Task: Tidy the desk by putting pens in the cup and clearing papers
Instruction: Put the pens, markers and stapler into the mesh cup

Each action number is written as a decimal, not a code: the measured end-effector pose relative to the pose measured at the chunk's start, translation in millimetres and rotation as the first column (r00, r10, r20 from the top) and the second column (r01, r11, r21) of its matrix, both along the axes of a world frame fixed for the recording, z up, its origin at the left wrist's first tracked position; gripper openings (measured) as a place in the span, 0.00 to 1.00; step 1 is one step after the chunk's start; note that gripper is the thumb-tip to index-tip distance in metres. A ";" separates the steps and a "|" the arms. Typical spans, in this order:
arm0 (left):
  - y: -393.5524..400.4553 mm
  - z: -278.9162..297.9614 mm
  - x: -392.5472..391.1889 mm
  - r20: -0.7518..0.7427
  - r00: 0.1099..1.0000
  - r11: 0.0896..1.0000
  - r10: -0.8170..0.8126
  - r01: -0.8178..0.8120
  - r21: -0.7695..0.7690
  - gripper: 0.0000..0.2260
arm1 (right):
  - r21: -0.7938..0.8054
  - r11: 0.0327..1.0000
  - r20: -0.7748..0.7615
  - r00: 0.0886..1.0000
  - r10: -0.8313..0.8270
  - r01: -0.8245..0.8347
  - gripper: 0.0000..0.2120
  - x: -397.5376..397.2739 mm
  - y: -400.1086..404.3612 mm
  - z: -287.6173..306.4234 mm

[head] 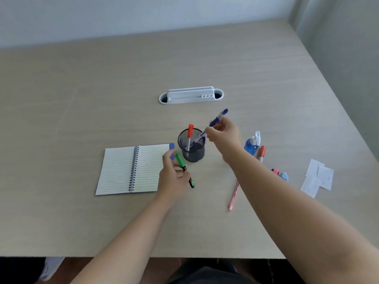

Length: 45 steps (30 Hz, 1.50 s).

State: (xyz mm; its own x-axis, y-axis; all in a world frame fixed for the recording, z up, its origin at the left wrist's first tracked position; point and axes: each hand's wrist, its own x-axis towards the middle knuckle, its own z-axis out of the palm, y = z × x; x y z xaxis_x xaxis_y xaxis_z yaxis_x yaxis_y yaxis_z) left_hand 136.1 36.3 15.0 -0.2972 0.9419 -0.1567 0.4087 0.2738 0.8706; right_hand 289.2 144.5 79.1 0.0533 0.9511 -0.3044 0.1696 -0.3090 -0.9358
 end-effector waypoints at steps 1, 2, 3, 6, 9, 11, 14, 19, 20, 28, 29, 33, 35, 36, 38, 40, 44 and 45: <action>3.2 6.2 -4.5 0.016 0.999 0.998 0.029 -0.030 0.059 0.29 | 0.003 1.000 0.045 0.999 0.021 -0.021 0.05 -3.2 2.6 -1.9; 8.1 11.5 -8.0 0.013 0.999 0.992 0.046 -0.047 0.114 0.30 | 0.000 0.999 0.094 0.995 0.044 -0.044 0.06 -5.2 4.1 -6.3; 14.0 17.4 -10.3 -0.006 0.999 0.984 0.051 -0.049 0.174 0.29 | -0.007 0.998 0.146 0.987 0.069 -0.068 0.07 -6.0 3.9 -11.3; 37.3 35.4 -13.4 -0.061 0.996 0.941 0.068 -0.044 0.336 0.30 | -0.002 0.992 0.252 0.960 0.125 -0.129 0.10 -3.7 -4.2 -21.0; 58.7 44.2 -10.7 -0.080 0.995 0.917 0.059 -0.022 0.398 0.29 | 0.038 0.989 0.263 0.957 0.125 -0.140 0.14 3.6 -14.9 -20.1; 68.0 42.4 -6.1 -0.136 0.990 0.925 0.034 0.020 0.379 0.28 | 0.040 0.991 0.273 0.956 0.111 -0.126 0.16 12.1 -21.4 -20.7; 74.3 29.8 -0.9 -0.245 0.969 0.940 -0.020 0.102 0.327 0.23 | -0.009 0.993 0.361 0.926 0.114 -0.119 0.15 33.2 -35.7 -26.4; 62.1 10.8 18.5 -0.434 0.898 0.891 0.079 0.132 0.435 0.17 | -0.177 0.981 0.555 0.814 0.168 -0.081 0.12 77.4 -63.4 -56.0; 55.1 8.5 27.8 -0.441 0.896 0.871 0.051 0.177 0.459 0.17 | -0.189 0.980 0.583 0.797 0.158 -0.056 0.12 84.7 -67.1 -61.8; 16.2 -27.3 102.8 -0.305 0.799 0.847 -0.519 0.528 -0.059 0.13 | -0.229 0.964 0.598 0.801 0.031 0.134 0.14 127.3 -67.2 -83.4; 16.3 -29.4 107.9 -0.292 0.782 0.834 -0.551 0.528 -0.161 0.14 | -0.239 0.963 0.602 0.797 0.047 0.124 0.13 128.2 -64.1 -84.9; 16.8 -32.9 122.1 -0.249 0.766 0.784 -0.593 0.478 -0.397 0.23 | -0.259 0.964 0.598 0.794 0.110 0.061 0.11 123.2 -51.4 -83.0; 18.3 -36.5 126.1 -0.259 0.752 0.765 -0.607 0.464 -0.446 0.27 | -0.259 0.964 0.589 0.800 0.115 0.053 0.12 119.9 -45.3 -83.2; 19.5 -37.6 126.2 -0.259 0.749 0.760 -0.610 0.459 -0.460 0.29 | -0.265 0.962 0.575 0.811 0.105 0.063 0.13 119.0 -42.4 -83.5; 21.4 -36.9 121.6 -0.224 0.775 0.760 -0.590 0.441 -0.477 0.32 | -0.299 0.945 0.512 0.858 0.045 0.130 0.19 119.4 -39.8 -79.4; 21.0 -31.0 109.7 -0.158 0.832 0.779 -0.532 0.408 -0.476 0.32 | -0.381 0.894 0.335 0.936 -0.105 0.237 0.28 122.0 -40.7 -74.0; 18.8 -5.3 71.4 0.031 0.914 0.865 -0.405 0.394 -0.311 0.16 | -0.466 0.810 -0.153 0.869 -0.470 0.356 0.16 122.3 -50.2 -62.3; 18.6 4.9 61.4 0.085 0.933 0.901 -0.351 0.361 -0.241 0.13 | -0.437 0.812 -0.207 0.835 -0.510 0.387 0.09 118.3 -53.8 -56.3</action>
State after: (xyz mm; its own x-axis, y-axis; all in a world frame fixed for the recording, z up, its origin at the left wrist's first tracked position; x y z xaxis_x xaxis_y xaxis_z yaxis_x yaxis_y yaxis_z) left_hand 197.5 54.9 19.9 0.0617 0.9128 -0.4037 0.4866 0.3256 0.8107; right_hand 407.5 90.7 22.8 0.2941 0.6581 -0.6931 -0.3437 -0.6039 -0.7192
